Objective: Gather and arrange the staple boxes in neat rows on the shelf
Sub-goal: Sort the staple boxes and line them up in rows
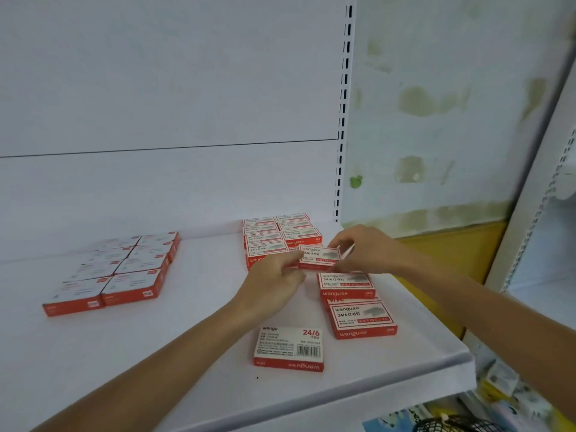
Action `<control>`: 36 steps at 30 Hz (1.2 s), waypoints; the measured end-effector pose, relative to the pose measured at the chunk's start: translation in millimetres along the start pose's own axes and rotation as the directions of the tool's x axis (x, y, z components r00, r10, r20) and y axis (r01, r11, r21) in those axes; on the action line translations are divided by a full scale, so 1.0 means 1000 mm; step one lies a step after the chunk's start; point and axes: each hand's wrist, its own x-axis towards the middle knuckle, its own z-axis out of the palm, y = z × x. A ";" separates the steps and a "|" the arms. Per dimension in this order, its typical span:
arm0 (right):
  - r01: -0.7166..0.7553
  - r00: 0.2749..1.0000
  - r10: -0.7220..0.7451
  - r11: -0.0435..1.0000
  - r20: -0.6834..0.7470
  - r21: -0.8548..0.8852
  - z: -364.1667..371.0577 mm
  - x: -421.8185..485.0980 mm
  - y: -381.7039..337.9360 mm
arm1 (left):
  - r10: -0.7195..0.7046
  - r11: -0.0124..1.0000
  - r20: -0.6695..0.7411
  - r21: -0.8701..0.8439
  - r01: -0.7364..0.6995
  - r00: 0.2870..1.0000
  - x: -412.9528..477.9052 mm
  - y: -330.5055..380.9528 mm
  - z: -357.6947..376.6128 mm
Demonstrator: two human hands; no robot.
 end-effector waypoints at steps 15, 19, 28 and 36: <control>0.439 0.823 -0.398 0.899 -0.407 0.009 0.006 0.012 -0.006 | -0.079 0.964 -0.152 -0.262 0.037 0.985 -0.006 -0.015 -0.005; 0.454 0.812 -0.414 0.891 -0.411 0.000 0.004 0.013 -0.006 | -0.068 0.980 -0.169 -0.195 0.034 0.983 -0.007 -0.013 -0.003; 0.214 0.959 -0.215 0.976 -0.185 -0.028 0.012 0.030 0.015 | -0.042 0.990 -0.014 0.136 0.044 0.999 -0.010 -0.019 0.005; 0.150 0.968 -0.168 0.983 -0.185 -0.106 0.021 0.033 0.005 | 0.024 0.991 -0.003 0.129 -0.024 1.000 -0.010 -0.019 0.005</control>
